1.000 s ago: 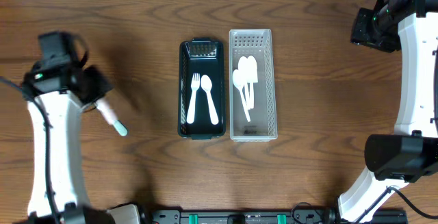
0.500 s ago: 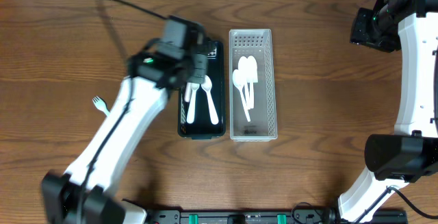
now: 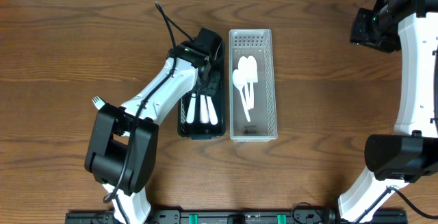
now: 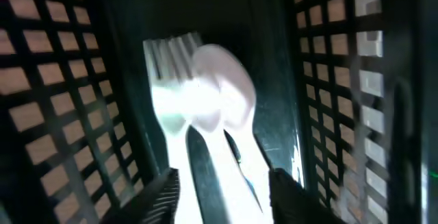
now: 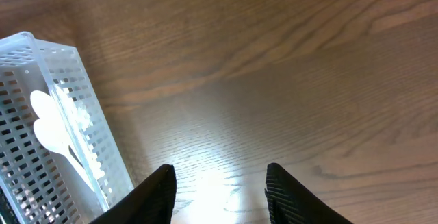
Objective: Pack container
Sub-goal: 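Carry the white fork into the black basket and open left gripper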
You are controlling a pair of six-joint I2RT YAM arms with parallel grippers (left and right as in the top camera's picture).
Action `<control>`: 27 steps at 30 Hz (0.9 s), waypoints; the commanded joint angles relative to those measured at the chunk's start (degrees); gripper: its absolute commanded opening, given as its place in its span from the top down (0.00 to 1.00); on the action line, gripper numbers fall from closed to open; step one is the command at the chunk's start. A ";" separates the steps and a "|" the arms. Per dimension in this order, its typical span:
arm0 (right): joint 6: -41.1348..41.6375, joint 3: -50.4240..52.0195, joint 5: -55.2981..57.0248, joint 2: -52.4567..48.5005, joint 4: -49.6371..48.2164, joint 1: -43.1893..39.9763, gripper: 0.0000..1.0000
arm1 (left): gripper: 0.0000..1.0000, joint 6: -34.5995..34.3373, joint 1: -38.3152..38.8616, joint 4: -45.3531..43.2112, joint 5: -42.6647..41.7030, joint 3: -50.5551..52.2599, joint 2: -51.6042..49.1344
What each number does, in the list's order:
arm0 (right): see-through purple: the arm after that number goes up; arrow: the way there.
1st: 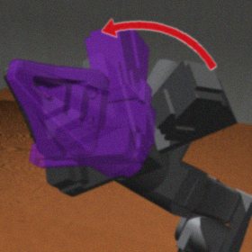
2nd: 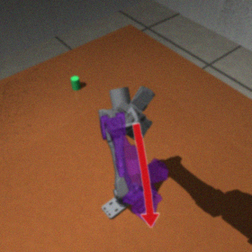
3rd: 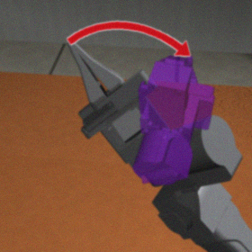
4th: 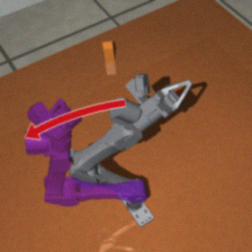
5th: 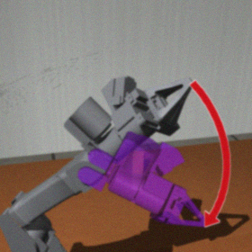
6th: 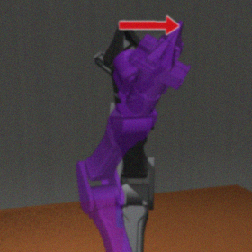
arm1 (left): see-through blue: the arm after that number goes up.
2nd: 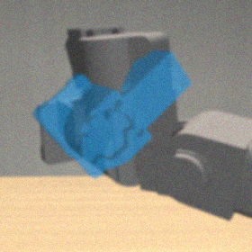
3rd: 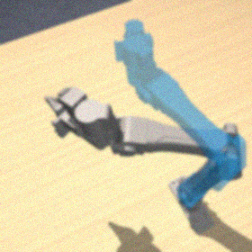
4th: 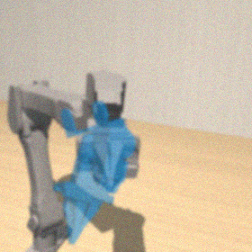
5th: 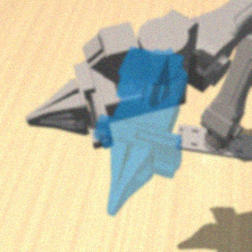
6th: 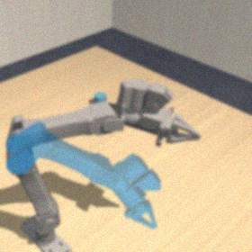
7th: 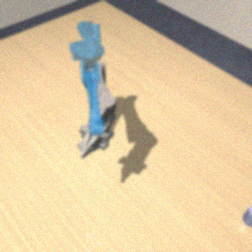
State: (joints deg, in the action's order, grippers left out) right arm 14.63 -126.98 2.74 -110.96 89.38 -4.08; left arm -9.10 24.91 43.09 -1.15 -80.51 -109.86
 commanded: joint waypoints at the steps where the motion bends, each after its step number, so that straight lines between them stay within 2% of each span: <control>1: -0.15 0.02 -0.15 0.07 0.15 -0.09 0.54 | 0.52 0.33 -0.13 0.68 0.35 -0.94 2.23; 8: -0.15 0.02 -0.17 0.07 0.20 -0.09 0.54 | 0.50 2.47 -0.42 8.04 6.56 -7.15 11.37; 12: -0.15 0.02 -0.17 0.07 0.37 -0.09 0.54 | 0.38 2.40 -3.93 11.23 11.15 -9.35 19.32; 15: -0.15 0.02 -0.15 0.07 0.28 -0.09 0.54 | 0.35 -0.39 -10.95 14.12 11.08 -9.35 25.03; 19: -0.15 0.02 0.07 0.07 0.17 -0.09 0.51 | 0.31 -5.25 -24.79 20.59 10.54 -9.35 29.27; 24: -0.13 0.02 0.24 0.04 0.15 -0.09 0.47 | 0.29 -8.66 -40.70 25.09 4.00 -8.94 27.74; 27: -0.15 0.02 0.24 0.04 0.04 -0.09 0.46 | 0.29 -9.05 -47.10 25.53 -0.81 -8.22 24.46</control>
State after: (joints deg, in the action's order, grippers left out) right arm 14.50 -126.98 2.79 -110.96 89.49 -4.08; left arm -15.75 -17.74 68.01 4.01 -89.84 -82.37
